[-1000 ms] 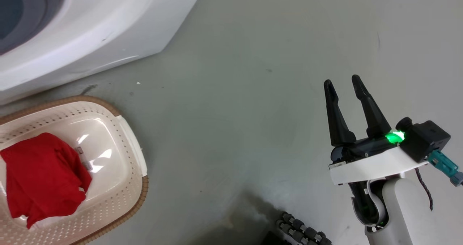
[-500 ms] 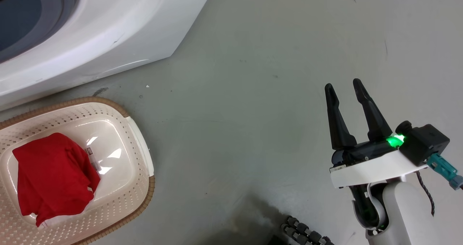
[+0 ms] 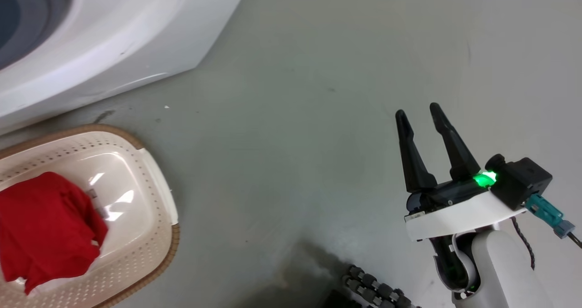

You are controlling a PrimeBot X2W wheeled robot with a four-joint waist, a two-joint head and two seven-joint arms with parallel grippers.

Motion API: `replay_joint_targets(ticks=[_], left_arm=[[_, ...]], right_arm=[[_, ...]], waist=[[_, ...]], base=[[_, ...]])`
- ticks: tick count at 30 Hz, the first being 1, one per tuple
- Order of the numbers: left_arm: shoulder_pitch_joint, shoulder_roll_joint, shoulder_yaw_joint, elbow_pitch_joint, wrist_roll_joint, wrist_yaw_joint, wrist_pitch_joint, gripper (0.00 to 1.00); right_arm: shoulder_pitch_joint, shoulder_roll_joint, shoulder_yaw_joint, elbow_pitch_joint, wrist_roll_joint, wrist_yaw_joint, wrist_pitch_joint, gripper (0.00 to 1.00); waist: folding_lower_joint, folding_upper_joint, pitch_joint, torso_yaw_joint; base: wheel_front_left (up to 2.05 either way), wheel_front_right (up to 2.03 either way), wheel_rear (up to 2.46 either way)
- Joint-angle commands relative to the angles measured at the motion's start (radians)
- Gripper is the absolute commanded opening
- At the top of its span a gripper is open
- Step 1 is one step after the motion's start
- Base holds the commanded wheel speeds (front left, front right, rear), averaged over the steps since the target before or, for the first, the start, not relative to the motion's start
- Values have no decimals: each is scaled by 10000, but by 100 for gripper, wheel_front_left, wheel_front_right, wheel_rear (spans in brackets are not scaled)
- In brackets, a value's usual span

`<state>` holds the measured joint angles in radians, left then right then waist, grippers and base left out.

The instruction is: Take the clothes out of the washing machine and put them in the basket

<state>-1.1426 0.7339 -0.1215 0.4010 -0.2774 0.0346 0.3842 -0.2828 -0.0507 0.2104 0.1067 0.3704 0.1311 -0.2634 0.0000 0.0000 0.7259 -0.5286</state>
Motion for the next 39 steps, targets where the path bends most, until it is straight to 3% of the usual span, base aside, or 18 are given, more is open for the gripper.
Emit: replay_joint_targets(ticks=[1, 20, 29, 35, 36, 37, 38, 39], left_arm=[[-327, 31, -87, 95, 66, -73, 193, 100], [-2734, -231, -1403, 2225, 451, -510, 3739, 100], [-3626, -473, -2032, 3096, 810, -618, 4676, 100], [-4001, -582, -2257, 3661, 940, -598, 4679, 100], [-4053, -592, -2264, 3719, 962, -555, 4575, 84], [-4109, -589, -2293, 3732, 1021, -528, 4410, 36], [-4150, -589, -2314, 3797, 1022, -490, 4265, 6], [-4173, -597, -2326, 3870, 1036, -467, 4153, 0]], right_arm=[[-86, 9, 60, 16, 89, -7, -16, 100], [433, 9, -194, -186, 384, -7, -16, 100], [553, 9, -158, -269, 486, -7, -16, 100], [574, 9, -134, -337, 507, -7, -16, 100], [574, 9, -128, -345, 511, -7, -16, 100], [564, 9, -116, -343, 518, -7, -16, 100], [550, 9, -99, -338, 527, -7, -16, 100], [537, 9, -80, -330, 544, -7, -16, 100]], waist=[[0, 0, 189, -225], [0, 0, 970, -297], [0, 0, 1282, -255], [0, 0, 1409, -230], [0, 0, 1427, -226], [0, 0, 1446, -226], [0, 0, 1457, -227], [0, 0, 1459, -227]], base=[[0, 0, 0], [0, 0, 0], [0, 0, 0], [0, 0, 0], [0, 0, 0], [0, 0, 0], [0, 0, 0], [0, 0, 0]])
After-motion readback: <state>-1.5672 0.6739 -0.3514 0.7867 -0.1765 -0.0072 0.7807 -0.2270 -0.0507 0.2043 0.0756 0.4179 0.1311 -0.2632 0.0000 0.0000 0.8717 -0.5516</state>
